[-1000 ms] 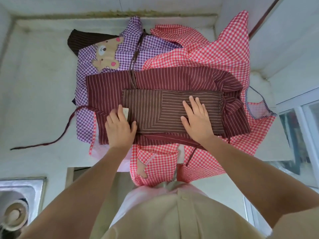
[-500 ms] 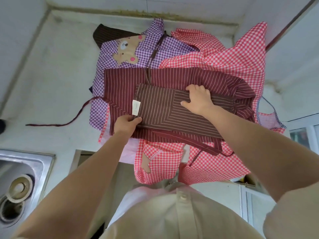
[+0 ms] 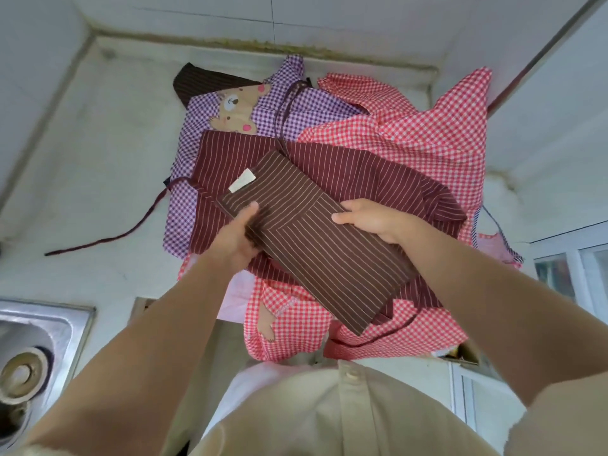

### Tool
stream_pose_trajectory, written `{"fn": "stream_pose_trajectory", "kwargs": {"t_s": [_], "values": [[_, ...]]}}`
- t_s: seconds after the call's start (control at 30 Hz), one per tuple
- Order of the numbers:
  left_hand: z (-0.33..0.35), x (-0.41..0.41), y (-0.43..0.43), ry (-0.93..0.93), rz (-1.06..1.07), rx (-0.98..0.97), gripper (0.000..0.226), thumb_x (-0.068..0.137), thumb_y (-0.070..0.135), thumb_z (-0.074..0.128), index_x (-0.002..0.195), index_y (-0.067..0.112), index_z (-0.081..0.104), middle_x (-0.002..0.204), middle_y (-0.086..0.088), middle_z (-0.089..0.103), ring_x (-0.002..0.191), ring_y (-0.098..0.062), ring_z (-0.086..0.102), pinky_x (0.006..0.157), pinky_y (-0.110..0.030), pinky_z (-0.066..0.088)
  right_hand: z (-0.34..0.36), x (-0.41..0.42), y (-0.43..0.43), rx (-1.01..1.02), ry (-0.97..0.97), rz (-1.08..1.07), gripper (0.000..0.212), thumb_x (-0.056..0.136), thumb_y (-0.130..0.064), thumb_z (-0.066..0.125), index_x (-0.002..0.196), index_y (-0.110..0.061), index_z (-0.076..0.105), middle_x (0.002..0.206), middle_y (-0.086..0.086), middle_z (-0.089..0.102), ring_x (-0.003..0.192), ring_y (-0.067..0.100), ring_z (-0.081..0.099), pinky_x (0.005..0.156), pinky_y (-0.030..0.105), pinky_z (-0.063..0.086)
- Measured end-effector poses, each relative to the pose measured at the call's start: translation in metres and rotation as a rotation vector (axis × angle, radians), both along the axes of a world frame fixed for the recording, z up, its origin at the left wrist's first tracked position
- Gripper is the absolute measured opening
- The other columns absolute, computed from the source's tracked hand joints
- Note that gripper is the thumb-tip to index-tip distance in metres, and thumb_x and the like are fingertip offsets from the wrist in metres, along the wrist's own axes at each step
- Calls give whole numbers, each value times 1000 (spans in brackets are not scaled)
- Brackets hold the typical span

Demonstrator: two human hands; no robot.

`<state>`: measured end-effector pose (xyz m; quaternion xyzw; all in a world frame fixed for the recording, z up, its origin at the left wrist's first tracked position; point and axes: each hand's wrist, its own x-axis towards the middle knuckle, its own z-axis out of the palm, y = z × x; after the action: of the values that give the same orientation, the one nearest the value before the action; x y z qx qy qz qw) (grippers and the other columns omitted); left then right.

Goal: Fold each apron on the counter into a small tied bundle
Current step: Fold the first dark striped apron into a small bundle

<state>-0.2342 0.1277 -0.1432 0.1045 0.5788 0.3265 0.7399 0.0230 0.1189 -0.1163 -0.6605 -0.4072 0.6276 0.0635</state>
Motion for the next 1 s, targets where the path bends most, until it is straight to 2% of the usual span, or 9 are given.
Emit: {"fn": "stream_pose_trajectory", "kwargs": {"t_s": [0.17,0.27,0.4,0.5,0.6,0.67,0.77,0.87,1.0], "values": [[-8,5,-42,76,-311,-117,32,88,9,67,117,0,58,123,-18,64,101,-27,65,87,-35,53,-26,-2,-26,-34,94,-116,75,82,-45,69,147,-21,40,148,4,47,132,24,47,114,50,35],[-6,2,-54,80,-296,-44,27,93,10,60,119,2,57,122,-18,64,101,-28,66,83,-36,53,-10,-9,-36,-21,141,-243,60,92,-31,65,146,-17,41,139,6,54,125,25,54,107,48,44],[8,1,-55,42,-130,187,24,102,13,47,125,16,52,118,-8,68,103,-24,67,81,-42,56,8,-15,-46,20,244,-292,21,98,-22,57,117,-13,63,114,6,71,104,23,68,85,39,56],[5,-4,-59,174,-121,172,27,103,15,44,130,19,46,120,-6,65,104,-25,65,79,-43,55,13,-19,-62,-71,190,-108,41,89,-32,69,126,-15,59,127,6,65,118,25,61,106,48,42],[-13,-14,-78,365,-202,80,37,100,13,50,135,4,42,127,-16,60,103,-30,65,89,-47,55,-3,-17,-84,-194,42,34,57,86,-31,73,134,-12,50,137,10,56,123,29,55,114,53,33],[-21,-17,-96,636,-311,265,46,95,7,52,137,5,36,133,-17,54,107,-29,62,96,-47,52,-5,-19,-97,-218,21,7,48,94,-27,63,136,-8,48,135,14,57,119,30,58,109,51,40],[-27,-23,-119,1282,-637,926,72,76,-2,63,142,12,38,142,-12,41,127,-28,44,107,-46,40,-2,-16,-103,-247,114,-113,31,99,-23,55,123,-4,58,112,16,70,95,28,69,83,44,56],[-29,-25,-134,1338,-1078,1383,81,75,17,67,150,20,35,158,-7,29,147,-31,22,118,-53,20,7,-15,-105,-241,161,-191,22,98,-22,57,111,-5,63,86,10,75,77,22,72,66,34,56],[-41,-19,-139,1283,-1157,1300,89,80,16,73,153,29,23,159,-3,26,148,-26,18,121,-50,12,11,-16,-107,-250,270,-290,17,96,-18,59,107,-6,65,89,7,76,84,19,71,77,31,58]]}}
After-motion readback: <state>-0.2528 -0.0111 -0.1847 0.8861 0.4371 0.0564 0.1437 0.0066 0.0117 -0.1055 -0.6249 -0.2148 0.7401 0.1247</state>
